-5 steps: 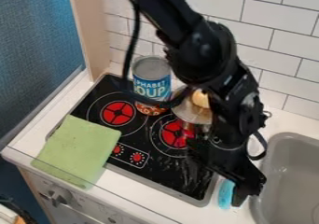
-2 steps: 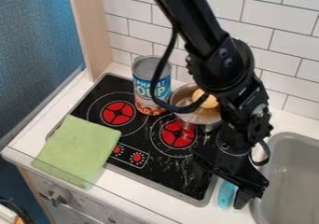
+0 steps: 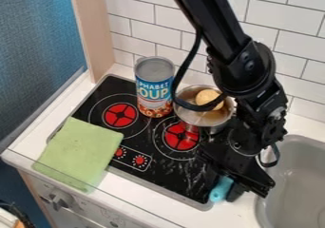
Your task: Move blue spatula from right of stove to left burner
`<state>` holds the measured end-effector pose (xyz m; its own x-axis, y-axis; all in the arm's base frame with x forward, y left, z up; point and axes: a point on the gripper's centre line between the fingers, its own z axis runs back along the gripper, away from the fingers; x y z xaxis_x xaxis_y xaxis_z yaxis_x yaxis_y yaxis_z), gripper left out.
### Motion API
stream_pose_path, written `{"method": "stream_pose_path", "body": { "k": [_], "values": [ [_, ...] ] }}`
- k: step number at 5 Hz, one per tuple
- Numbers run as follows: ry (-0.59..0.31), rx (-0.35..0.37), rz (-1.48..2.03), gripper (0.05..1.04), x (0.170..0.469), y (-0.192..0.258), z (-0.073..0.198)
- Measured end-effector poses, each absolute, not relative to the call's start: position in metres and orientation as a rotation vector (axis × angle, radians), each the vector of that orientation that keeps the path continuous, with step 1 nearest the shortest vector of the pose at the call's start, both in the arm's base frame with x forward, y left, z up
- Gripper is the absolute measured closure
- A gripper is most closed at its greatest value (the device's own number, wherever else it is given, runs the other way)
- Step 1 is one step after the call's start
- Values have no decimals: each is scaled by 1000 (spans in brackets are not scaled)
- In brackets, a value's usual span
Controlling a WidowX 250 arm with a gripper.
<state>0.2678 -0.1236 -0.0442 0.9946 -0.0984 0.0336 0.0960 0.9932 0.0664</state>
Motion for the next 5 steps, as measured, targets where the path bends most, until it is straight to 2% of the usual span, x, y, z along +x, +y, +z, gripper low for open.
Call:
{"method": "stream_pose_path", "body": {
  "k": [1,2,4,5],
  "values": [
    [-37,68,-93,758,268,-123,-44],
    [-40,64,-110,759,262,-121,-42],
    [-119,101,-126,759,260,-105,3],
    [-129,156,37,759,259,-87,25]
  ]
}}
